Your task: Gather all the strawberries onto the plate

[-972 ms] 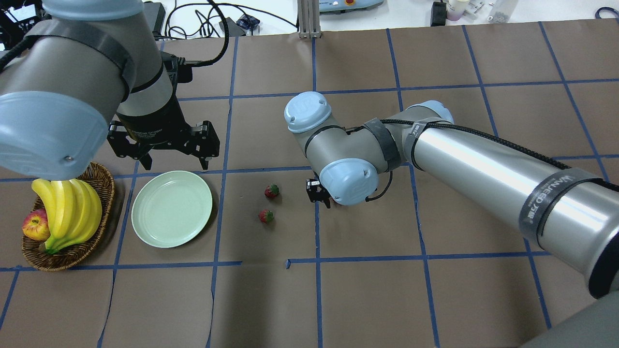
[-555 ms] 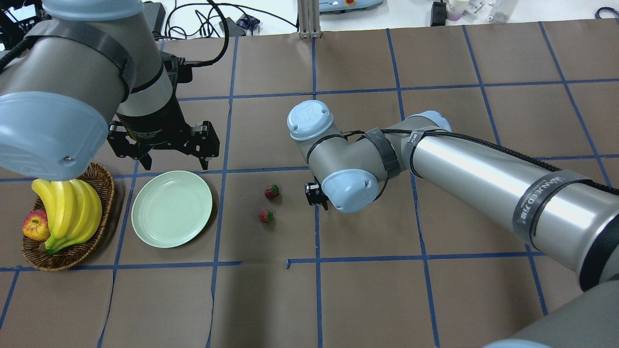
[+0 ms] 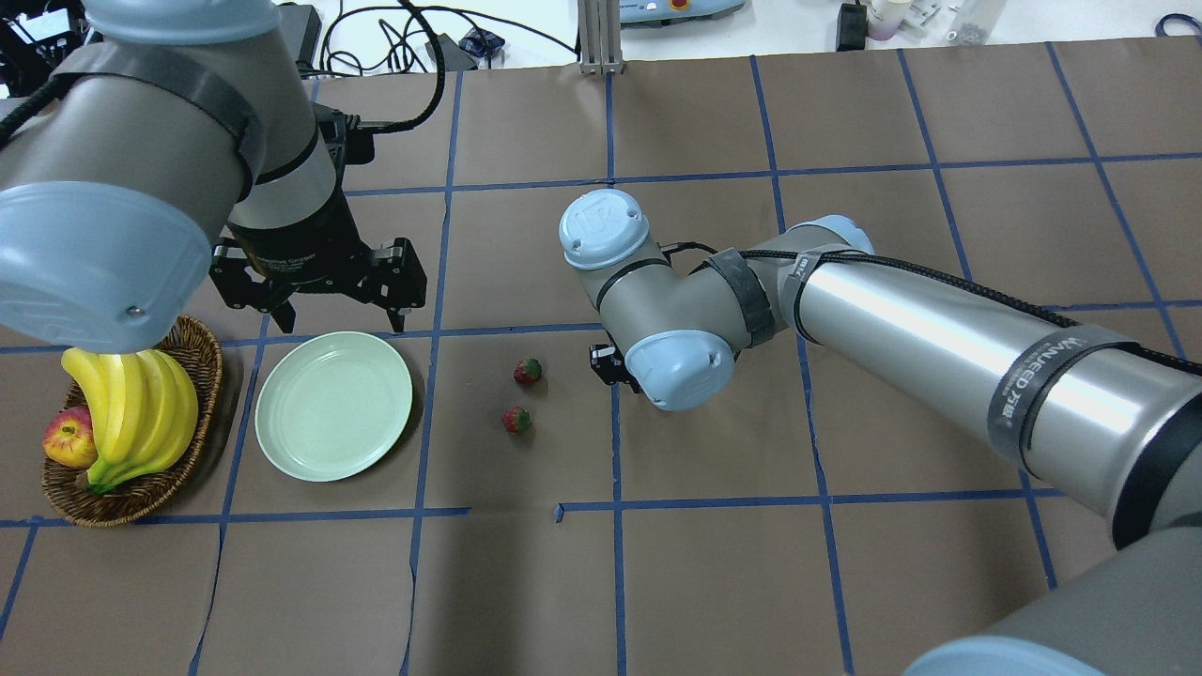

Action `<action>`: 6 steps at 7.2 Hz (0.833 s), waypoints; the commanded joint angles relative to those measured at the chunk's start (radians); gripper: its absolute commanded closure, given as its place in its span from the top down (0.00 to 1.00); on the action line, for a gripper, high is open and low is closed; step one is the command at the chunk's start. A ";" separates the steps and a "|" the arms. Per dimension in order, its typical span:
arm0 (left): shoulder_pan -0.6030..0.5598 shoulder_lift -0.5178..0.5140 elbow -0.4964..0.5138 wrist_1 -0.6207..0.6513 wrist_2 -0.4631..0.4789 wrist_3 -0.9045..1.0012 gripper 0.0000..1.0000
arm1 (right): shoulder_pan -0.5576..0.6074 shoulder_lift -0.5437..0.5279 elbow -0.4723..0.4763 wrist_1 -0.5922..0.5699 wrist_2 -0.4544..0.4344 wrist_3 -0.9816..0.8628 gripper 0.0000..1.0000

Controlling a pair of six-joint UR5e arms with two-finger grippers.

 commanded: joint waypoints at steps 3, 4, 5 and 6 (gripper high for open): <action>0.000 0.002 -0.001 0.000 0.000 0.001 1.00 | -0.002 0.021 -0.002 -0.008 0.002 -0.001 0.58; 0.000 0.002 -0.001 0.000 0.000 0.001 1.00 | -0.001 0.021 -0.003 -0.009 0.000 -0.002 0.20; 0.000 0.002 -0.003 0.000 0.000 0.001 1.00 | -0.002 0.021 -0.005 -0.008 -0.003 -0.001 0.00; 0.000 0.002 -0.003 0.000 0.000 0.001 1.00 | -0.001 0.021 -0.005 -0.008 -0.011 -0.002 0.00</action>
